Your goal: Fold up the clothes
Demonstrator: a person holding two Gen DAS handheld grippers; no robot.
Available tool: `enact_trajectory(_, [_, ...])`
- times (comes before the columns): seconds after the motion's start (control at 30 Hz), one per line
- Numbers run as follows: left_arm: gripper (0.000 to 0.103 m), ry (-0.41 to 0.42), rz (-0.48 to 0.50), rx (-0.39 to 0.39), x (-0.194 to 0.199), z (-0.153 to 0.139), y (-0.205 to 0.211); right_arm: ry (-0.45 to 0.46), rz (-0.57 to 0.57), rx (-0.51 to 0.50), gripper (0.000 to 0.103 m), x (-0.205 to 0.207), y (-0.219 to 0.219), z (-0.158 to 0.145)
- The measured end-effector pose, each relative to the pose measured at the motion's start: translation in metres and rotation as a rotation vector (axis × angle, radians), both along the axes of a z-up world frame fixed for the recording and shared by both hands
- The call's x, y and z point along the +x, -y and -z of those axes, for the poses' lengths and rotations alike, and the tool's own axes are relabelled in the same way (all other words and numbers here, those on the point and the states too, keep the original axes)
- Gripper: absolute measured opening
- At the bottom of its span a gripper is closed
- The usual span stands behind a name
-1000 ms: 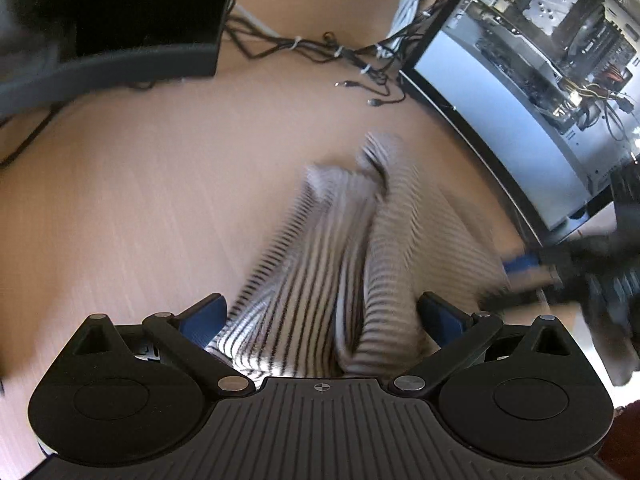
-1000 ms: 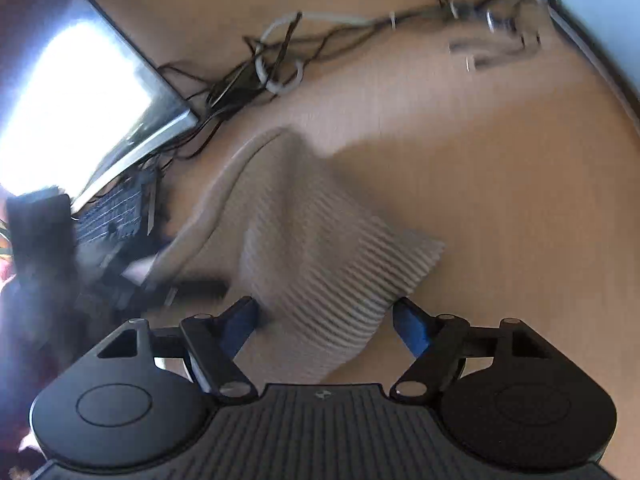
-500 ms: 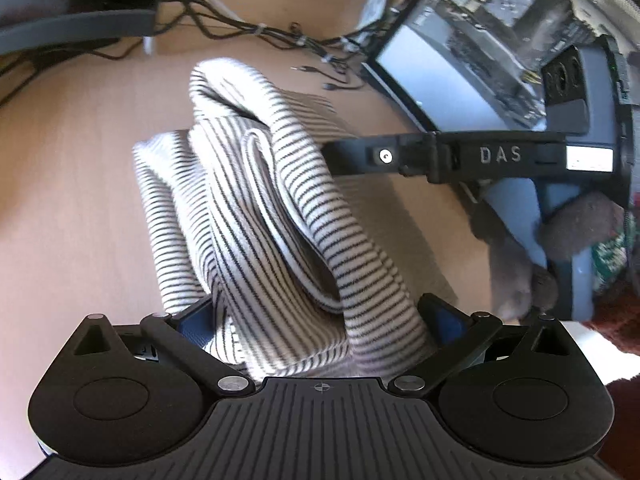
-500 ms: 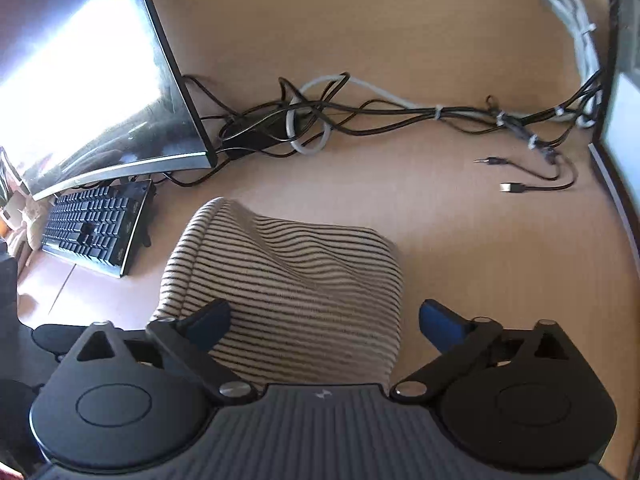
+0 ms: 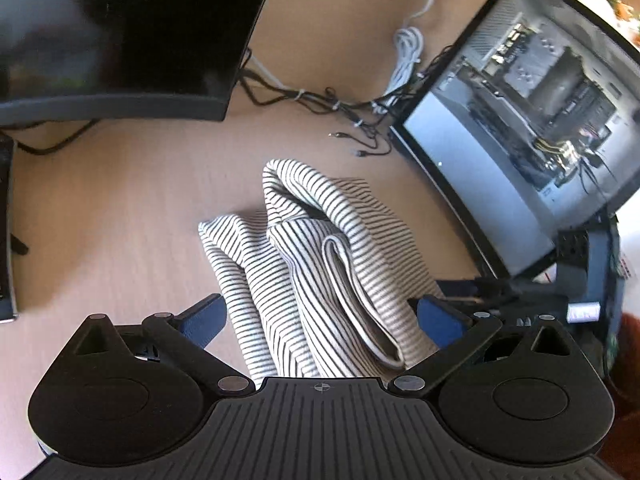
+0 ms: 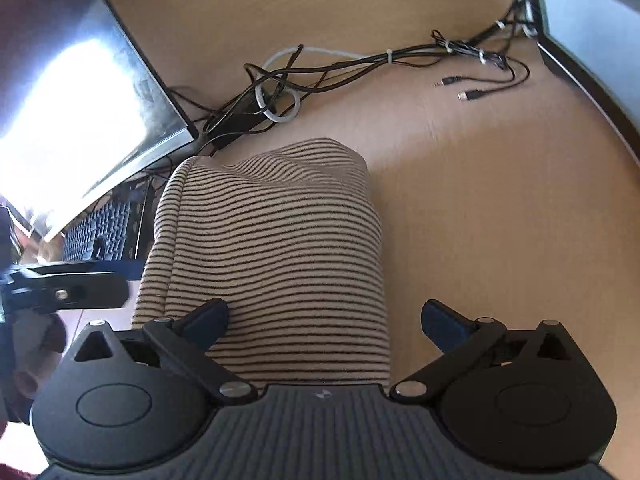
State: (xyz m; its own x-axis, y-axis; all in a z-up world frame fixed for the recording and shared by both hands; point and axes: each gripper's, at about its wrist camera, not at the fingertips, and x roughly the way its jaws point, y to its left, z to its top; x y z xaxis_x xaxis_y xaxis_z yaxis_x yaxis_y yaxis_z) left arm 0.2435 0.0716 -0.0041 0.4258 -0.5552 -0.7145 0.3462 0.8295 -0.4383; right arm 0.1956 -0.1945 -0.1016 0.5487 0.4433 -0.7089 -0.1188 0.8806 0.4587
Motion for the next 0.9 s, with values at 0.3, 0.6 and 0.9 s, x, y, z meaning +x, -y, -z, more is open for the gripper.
enact_trajectory(0.3, [0.103, -0.115, 0.016, -0.032, 0.005, 0.035, 0.03, 0.058, -0.048, -0.129, 0.103, 0.001, -0.004, -0.005])
enact_trajectory(0.6, [0.103, -0.06, -0.089, -0.051, -0.027, 0.02, 0.026, 0.181, -0.185, -0.356, 0.103, 0.012, -0.016, -0.027])
enact_trajectory(0.9, [0.103, 0.193, -0.212, 0.284, -0.048, -0.013, 0.019, 0.055, -0.173, -0.237, 0.103, 0.01, -0.017, -0.014])
